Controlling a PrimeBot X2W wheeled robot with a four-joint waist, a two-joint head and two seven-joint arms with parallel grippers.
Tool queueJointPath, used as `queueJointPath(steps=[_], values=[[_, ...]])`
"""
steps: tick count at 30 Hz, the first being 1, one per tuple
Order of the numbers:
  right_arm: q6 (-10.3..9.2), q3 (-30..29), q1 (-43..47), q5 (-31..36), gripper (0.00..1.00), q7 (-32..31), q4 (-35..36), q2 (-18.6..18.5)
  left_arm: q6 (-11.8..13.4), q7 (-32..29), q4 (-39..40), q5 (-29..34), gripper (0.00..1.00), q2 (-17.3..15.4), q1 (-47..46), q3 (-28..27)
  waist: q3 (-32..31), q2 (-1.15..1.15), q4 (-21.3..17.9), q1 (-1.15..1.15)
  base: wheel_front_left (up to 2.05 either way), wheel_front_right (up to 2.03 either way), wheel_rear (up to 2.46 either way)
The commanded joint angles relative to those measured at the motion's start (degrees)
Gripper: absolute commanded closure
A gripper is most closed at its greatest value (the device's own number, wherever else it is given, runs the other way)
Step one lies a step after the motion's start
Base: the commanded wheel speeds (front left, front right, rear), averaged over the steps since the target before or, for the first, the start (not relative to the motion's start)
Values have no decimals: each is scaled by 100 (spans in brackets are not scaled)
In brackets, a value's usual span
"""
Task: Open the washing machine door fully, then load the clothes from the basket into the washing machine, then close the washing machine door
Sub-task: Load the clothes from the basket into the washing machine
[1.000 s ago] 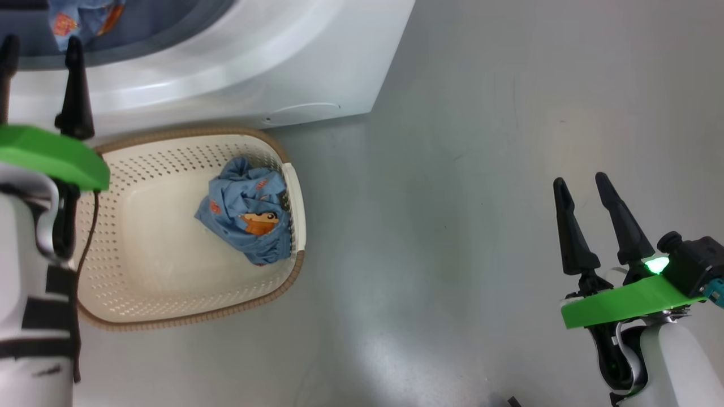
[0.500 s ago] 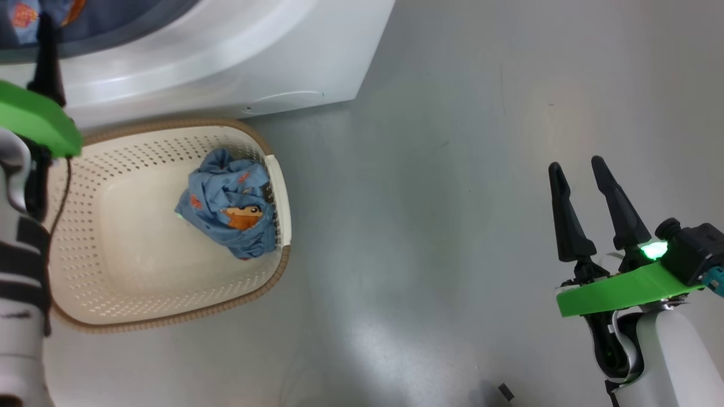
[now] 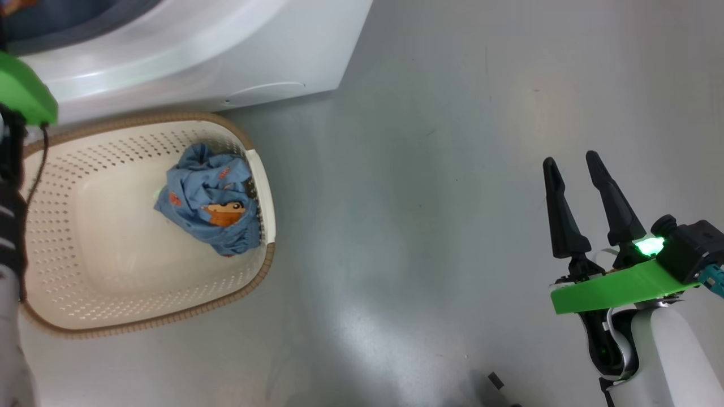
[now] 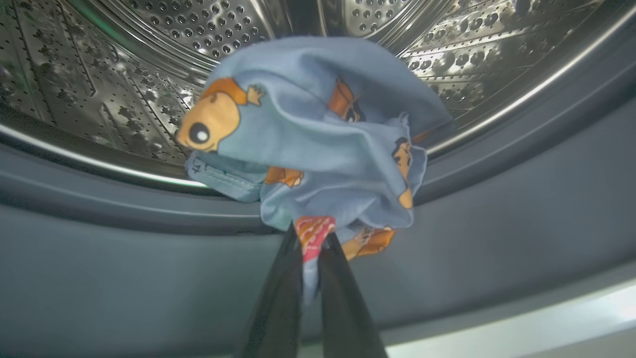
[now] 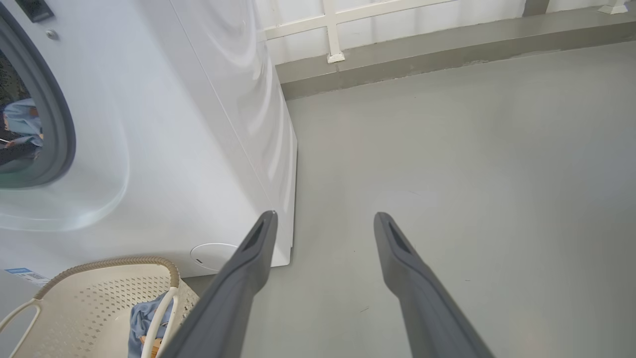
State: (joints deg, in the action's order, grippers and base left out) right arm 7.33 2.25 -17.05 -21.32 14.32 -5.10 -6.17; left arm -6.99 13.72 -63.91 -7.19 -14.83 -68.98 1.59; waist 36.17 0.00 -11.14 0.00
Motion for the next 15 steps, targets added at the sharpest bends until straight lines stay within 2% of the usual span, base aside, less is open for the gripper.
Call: queueJointPath(steps=[1, 9, 15], values=[[16, 114, 9, -24, 0, 68, 147, 3, 10, 72, 69, 46, 100, -284, -153, -44, 43, 0, -33, 0, 0, 0, 0], [16, 185, -112, -53, 0, 68, 144, 88, 93, 123, 42, -16, 100, -436, -786, -85, 199, 0, -213, 0, 0, 0, 0], [16, 194, -162, -75, 0, 68, 166, 147, 217, 126, 753, 41, 100, -527, -992, -114, 312, 0, -339, 0, 0, 0, 0]])
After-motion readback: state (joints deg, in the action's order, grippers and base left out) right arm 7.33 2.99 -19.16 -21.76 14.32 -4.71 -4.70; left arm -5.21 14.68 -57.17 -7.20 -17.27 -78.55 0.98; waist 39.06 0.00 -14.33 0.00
